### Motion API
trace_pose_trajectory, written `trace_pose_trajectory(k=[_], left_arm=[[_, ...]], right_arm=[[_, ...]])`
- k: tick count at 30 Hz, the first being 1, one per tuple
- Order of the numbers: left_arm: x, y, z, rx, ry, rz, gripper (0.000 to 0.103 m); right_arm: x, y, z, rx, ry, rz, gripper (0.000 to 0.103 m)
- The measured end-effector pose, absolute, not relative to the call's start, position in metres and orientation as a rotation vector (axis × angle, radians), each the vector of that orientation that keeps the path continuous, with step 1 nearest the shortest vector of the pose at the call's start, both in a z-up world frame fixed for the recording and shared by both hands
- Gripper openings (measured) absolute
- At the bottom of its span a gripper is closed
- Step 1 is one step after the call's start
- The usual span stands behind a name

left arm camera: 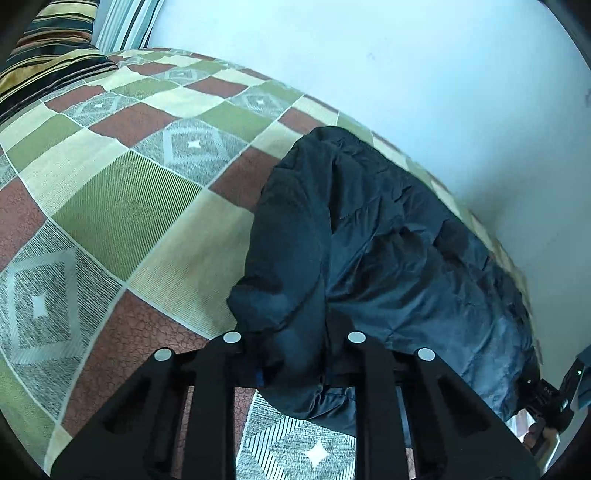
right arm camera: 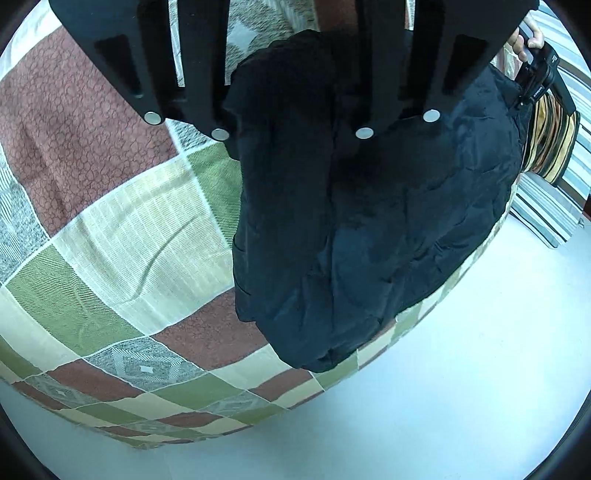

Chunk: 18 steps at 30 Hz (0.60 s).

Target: Fold large clothes

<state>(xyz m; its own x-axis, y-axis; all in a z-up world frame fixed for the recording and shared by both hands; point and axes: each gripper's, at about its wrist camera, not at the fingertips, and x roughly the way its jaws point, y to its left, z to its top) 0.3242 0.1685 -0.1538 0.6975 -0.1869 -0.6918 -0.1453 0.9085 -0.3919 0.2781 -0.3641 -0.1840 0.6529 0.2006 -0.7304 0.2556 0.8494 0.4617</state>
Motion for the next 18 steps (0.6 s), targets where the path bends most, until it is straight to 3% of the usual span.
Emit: trace_pose_trajectory(k=[18], left_arm=[[0.199, 0.256, -0.138, -0.45, 0.803, 0.063, 0.019]], right_arm=[[0.181, -0.312, -0.18, 0.523, 0.892, 0.143, 0.026]])
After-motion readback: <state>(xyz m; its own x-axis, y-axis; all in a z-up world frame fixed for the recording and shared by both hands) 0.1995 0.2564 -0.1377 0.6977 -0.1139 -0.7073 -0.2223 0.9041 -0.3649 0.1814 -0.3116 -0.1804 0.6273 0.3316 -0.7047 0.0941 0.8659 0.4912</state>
